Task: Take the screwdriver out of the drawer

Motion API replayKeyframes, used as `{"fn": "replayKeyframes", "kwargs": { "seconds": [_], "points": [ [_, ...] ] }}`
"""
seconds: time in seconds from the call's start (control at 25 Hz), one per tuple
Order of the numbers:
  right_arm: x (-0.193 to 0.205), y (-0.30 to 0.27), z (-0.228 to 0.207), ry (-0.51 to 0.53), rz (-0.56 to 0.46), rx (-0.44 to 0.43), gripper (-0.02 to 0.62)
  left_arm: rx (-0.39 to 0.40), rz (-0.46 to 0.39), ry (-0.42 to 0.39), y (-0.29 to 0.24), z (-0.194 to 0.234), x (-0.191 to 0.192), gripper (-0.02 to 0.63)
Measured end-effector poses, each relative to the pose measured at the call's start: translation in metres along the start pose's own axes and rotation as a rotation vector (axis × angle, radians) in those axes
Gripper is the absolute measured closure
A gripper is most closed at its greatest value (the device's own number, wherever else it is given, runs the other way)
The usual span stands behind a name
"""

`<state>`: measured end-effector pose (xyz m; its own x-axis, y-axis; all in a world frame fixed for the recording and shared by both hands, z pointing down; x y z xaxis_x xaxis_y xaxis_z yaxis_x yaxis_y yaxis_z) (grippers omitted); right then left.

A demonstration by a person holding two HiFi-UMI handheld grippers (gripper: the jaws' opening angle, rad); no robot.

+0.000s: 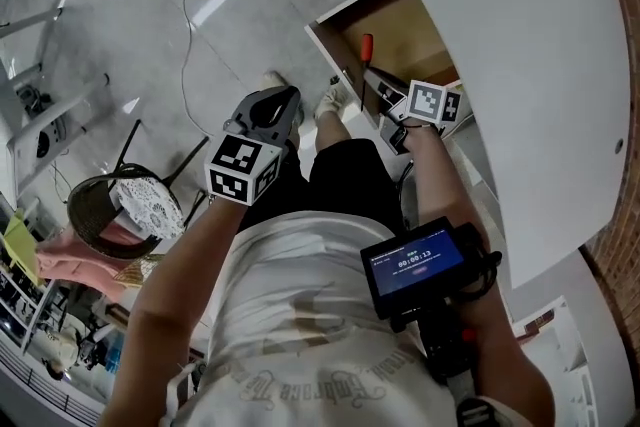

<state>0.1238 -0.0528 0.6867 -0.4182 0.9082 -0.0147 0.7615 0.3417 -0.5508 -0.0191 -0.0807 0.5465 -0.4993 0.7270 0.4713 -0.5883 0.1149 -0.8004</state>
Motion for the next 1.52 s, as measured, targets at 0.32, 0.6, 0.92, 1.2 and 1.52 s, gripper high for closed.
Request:
{"fn": "replayKeyframes", "kwargs": {
  "seconds": [0.32, 0.6, 0.92, 1.2, 1.52],
  "points": [
    [-0.005, 0.006, 0.021, -0.009, -0.065, -0.053, 0.54, -0.007, 0.005, -0.034, 0.004, 0.005, -0.011, 0.588],
    [0.0, 0.037, 0.045, -0.002, -0.12, -0.088, 0.54, 0.001, -0.019, -0.071, 0.015, -0.02, -0.037, 0.586],
    [0.006, 0.056, 0.066, 0.005, -0.185, -0.143, 0.54, -0.003, -0.029, -0.134, 0.025, -0.035, -0.046, 0.588],
    [0.02, 0.084, 0.081, 0.006, -0.244, -0.178, 0.54, -0.029, -0.062, -0.159, 0.047, -0.052, -0.054, 0.588],
    [0.019, 0.115, 0.097, 0.023, -0.31, -0.206, 0.539, -0.042, -0.085, -0.19, 0.062, -0.067, -0.067, 0.588]
  ]
}}
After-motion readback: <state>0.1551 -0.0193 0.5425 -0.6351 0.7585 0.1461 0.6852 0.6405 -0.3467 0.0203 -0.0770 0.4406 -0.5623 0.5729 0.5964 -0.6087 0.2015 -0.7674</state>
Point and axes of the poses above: the fingertips, and each gripper's own axes: y backward along the fingers, z to its left, x out of its underside, the point moved 1 cm from there along y, backward along the fingers, and after that the axes turned 10 degrees about z, right-handed, at the moved point
